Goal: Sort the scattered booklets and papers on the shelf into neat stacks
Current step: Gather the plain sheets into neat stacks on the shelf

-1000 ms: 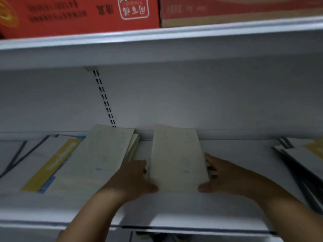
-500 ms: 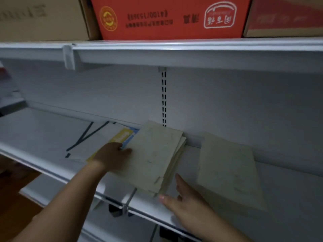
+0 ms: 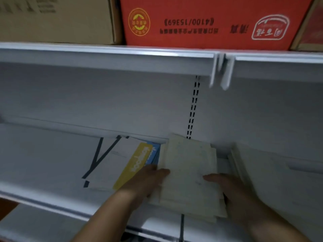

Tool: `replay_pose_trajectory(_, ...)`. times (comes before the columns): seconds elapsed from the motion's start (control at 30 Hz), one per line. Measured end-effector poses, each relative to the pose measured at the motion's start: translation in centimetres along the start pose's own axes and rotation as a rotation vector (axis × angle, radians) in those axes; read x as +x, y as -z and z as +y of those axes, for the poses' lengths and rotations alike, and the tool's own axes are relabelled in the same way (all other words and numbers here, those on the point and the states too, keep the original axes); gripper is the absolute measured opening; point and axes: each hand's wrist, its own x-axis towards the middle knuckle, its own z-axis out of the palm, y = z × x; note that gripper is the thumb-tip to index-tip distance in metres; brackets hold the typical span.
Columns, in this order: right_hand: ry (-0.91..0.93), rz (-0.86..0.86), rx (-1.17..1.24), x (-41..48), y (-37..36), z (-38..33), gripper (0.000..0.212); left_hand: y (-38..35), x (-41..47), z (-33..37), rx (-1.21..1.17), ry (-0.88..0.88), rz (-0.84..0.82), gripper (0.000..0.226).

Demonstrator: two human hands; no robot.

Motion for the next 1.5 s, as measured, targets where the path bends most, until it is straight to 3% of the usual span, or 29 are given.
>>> replay_pose_trajectory(0.07, 0.01, 0.032, -0.066, 0.0, -0.1, -0.2, 0.026, 0.3, -0.3, 0.4, 0.042, -0.063, -0.014, 0.009)
replay_pose_trajectory(0.17, 0.106, 0.125, -0.242, 0.3, -0.1, 1.0, 0.029, 1.5, -0.6, 0.7, 0.247, -0.168, -0.047, 0.018)
replay_pose_trajectory(0.27, 0.19, 0.163, -0.373, 0.0, -0.5, 1.6, 0.032, 6.9, 1.0, -0.1, 0.443, -0.234, 0.249, 0.037)
replay_pose_trajectory(0.37, 0.238, 0.179, -0.336, -0.5, -1.1, 1.8, 0.034, 12.8, 2.3, -1.5, 0.593, -0.063, 0.505, 0.057)
replay_pose_trajectory(0.47, 0.282, 0.213, -0.266, -0.9, -1.5, 2.4, 0.034, 14.6, 3.0, -3.0, 0.499, 0.088, 0.436, 0.057)
replay_pose_trajectory(0.6, 0.281, 0.204, -0.202, -0.9, -1.6, 2.4, 0.034, 14.5, 6.0, -4.3, 0.458, 0.046, 0.36, 0.072)
replay_pose_trajectory(0.73, 0.29, 0.24, -0.117, -1.0, -1.9, 3.1, 0.041, 12.7, 4.7, -1.7, 0.276, 0.036, 0.248, 0.029)
replay_pose_trajectory(0.9, 0.284, 0.206, -0.035, -0.7, -1.3, 4.1, 0.055, 12.7, 5.0, -1.0, -0.068, 0.108, 0.199, 0.024)
replay_pose_trajectory(0.97, 0.285, 0.188, -0.019, -0.6, -1.0, 4.2, 0.046, 12.8, 4.9, -0.9, -0.148, 0.133, 0.18, 0.027)
replay_pose_trajectory(1.13, 0.299, 0.198, -0.066, -0.3, -0.5, 4.4, 0.038, 12.2, 4.6, -0.5, -0.135, 0.134, 0.082, 0.027)
replay_pose_trajectory(1.27, 0.291, 0.187, -0.065, 0.0, -0.4, 4.2, 0.038, 11.8, 4.4, -0.8, -0.102, 0.071, 0.013, 0.013)
replay_pose_trajectory(1.4, 0.237, 0.142, -0.015, 0.0, 0.1, 3.6, 0.027, 12.9, 3.9, -2.0, -0.131, 0.1, 0.049, 0.025)
replay_pose_trajectory(1.5, 0.218, 0.147, -0.073, -0.3, -0.2, 3.5, 0.033, 14.4, 2.9, -3.0, -0.225, 0.109, 0.066, 0.03)
